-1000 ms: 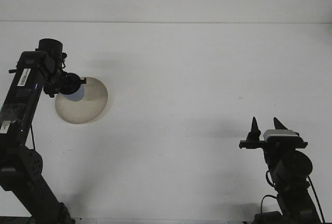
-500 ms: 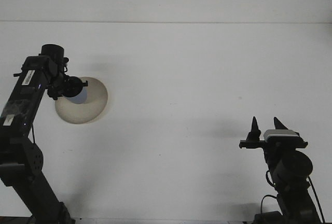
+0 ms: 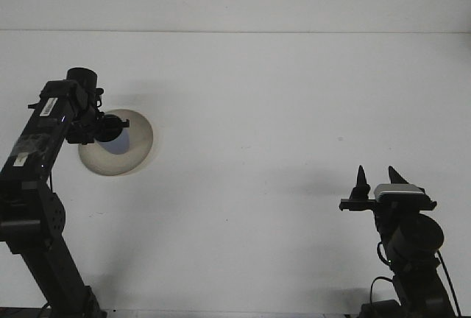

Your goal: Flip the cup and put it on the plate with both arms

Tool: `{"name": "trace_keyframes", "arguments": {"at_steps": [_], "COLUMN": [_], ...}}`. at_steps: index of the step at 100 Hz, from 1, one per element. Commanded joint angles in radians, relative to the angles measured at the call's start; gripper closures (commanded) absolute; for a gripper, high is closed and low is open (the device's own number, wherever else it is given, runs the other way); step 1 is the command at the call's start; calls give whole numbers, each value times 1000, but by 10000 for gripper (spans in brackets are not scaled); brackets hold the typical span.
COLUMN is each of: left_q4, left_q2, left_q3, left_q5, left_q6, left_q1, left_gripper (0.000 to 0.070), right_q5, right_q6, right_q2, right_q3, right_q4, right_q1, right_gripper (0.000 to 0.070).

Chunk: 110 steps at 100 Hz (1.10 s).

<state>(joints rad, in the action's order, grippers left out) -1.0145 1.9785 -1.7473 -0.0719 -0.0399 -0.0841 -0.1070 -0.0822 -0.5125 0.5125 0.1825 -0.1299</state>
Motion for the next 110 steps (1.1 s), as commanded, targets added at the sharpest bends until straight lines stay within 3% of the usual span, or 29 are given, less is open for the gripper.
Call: {"name": "trace_keyframes", "arguments": {"at_steps": [1, 31, 78, 110], "left_q4": [-5, -35, -100, 66], "left_q2": [26, -49, -376, -740], "left_q3": [-27, -94, -93, 143], "left_q5": [5, 5, 5, 5], "left_q6": [2, 2, -35, -59], "left_q1": [-1, -1, -5, 78], "left_gripper": [185, 184, 184, 185], "right_q5": [0, 0, 0, 0], "right_q6": [8, 8, 8, 8], "right_q2": [-4, -3, -3, -3], "right_q3": [5, 5, 5, 5], "right_q4": [-11, -11, -11, -11], "right_q1": [-2, -2, -2, -2], "right_gripper": [275, 275, 275, 275]}}
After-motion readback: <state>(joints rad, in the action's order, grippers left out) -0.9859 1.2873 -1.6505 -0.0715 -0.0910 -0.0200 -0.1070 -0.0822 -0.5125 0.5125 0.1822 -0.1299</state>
